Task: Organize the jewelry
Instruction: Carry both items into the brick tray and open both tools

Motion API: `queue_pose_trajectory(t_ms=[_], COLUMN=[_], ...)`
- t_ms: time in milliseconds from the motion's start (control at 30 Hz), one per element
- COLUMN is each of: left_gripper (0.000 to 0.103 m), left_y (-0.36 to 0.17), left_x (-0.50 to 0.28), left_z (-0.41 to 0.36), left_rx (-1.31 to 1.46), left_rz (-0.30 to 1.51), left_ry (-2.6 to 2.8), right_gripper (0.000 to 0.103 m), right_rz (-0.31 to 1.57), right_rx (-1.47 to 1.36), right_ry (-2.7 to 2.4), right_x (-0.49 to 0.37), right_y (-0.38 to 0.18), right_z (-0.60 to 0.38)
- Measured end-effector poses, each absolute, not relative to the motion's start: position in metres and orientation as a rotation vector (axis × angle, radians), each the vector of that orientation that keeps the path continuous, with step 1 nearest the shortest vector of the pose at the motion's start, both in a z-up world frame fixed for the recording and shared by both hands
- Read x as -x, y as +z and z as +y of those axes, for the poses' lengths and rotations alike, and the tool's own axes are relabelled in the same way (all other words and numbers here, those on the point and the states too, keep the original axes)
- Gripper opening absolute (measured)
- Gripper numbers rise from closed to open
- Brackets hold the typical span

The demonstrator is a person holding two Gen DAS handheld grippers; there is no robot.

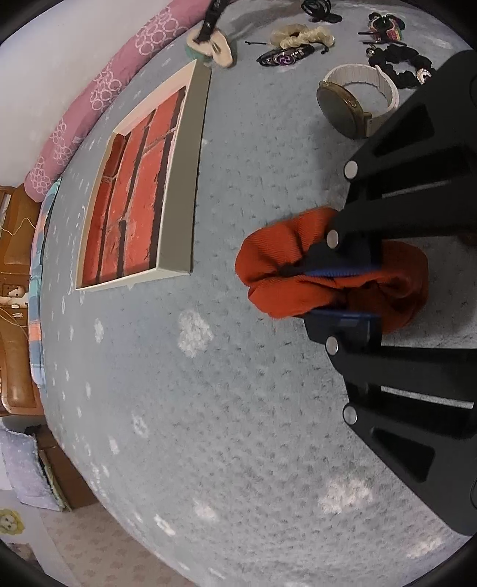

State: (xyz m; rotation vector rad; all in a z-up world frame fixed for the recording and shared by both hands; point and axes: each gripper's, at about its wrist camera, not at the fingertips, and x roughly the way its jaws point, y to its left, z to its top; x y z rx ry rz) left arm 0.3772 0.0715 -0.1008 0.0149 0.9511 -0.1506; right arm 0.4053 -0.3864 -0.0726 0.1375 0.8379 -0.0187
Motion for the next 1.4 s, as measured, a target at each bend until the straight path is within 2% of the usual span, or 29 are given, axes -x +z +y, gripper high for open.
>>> queue_pose_trajectory(t_ms=[167, 367, 533, 700, 967, 1133, 1400], left_gripper=[0.010, 0.010, 0.010, 0.010, 0.010, 0.011, 0.012], left_y=[-0.066, 0.003, 0.019, 0.008, -0.048, -0.075, -0.097], left_x=[-0.375, -0.391, -0.433, -0.497, -0.581, -0.604, -0.610], left_z=[0.072, 0.047, 0.024, 0.009, -0.014, -0.025, -0.021], left_rx=[-0.008, -0.025, -0.023, 0.015, 0.033, 0.023, -0.013], left_rz=[0.894, 0.765, 0.731, 0.761, 0.874, 0.940, 0.984], left_ry=[-0.143, -0.170, -0.165, -0.157, -0.128, -0.128, -0.088], right_gripper=[0.038, 0.038, 0.038, 0.038, 0.038, 0.038, 0.039], right_rz=[0.780, 0.730, 0.710, 0.705, 0.728, 0.777, 0.807], right_rx=[-0.114, -0.135, -0.136, -0.159, -0.183, -0.093, -0.081], right_ry=[-0.018, 0.001, 0.003, -0.018, -0.073, -0.091, -0.080], right_x=[-0.391, -0.401, -0.434, -0.481, -0.558, -0.583, -0.589], right_y=[-0.034, 0.006, 0.012, 0.000, -0.044, -0.071, -0.083], right_z=[-0.379, -0.358, -0.329, -0.308, -0.296, -0.281, -0.281])
